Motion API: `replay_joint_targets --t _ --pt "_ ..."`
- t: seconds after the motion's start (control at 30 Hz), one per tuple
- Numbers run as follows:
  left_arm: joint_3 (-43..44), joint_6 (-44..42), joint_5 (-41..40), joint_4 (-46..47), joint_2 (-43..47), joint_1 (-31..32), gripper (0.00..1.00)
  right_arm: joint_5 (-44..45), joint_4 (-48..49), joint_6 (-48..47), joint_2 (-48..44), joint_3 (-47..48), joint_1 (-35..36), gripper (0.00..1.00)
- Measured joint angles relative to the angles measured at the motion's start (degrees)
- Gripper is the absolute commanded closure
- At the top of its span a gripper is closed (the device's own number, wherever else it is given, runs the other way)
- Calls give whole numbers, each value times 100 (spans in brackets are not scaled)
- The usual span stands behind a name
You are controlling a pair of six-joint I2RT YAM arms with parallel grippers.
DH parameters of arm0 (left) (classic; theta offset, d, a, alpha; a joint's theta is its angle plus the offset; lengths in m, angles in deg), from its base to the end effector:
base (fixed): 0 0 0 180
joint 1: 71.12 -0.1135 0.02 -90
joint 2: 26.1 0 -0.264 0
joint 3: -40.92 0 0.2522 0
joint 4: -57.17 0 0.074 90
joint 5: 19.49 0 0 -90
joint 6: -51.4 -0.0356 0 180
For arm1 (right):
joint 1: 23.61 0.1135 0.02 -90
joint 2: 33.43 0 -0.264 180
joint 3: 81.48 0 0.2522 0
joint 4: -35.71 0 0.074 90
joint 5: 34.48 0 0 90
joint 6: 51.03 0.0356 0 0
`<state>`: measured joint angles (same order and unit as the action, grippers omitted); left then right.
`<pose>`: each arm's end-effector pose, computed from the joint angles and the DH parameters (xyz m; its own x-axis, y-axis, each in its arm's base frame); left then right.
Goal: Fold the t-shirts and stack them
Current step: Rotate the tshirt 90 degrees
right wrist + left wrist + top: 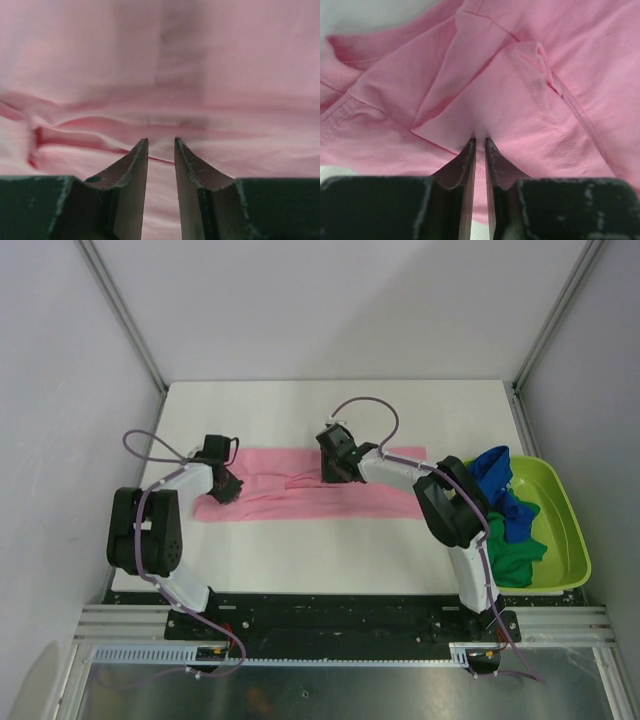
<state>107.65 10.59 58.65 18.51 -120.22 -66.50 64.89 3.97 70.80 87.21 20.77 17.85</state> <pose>0.3067 -0.0174 0.1613 -0.5921 -0.6953 -0.4075 -0.6923 0.6976 -0.1845 0.3514 0.3028 0.1773 -0.7920 -0.0053 -0.6105 -0.1852 0.9549 0.2319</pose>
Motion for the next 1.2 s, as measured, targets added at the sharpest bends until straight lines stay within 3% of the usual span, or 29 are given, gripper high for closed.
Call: replay_joint_targets --t 0.53,0.83,1.2 --pt "76 177 -109 122 -144 -258 84 24 -210 -57 -501 -721 -348 69" --pt "776 -28 -450 48 -732 -334 84 396 -396 -105 -1648 -1226 -1016 71" --pt "1965 -422 -549 -31 -1644 -393 84 452 -407 -83 -1912 -2566 -1237 78"
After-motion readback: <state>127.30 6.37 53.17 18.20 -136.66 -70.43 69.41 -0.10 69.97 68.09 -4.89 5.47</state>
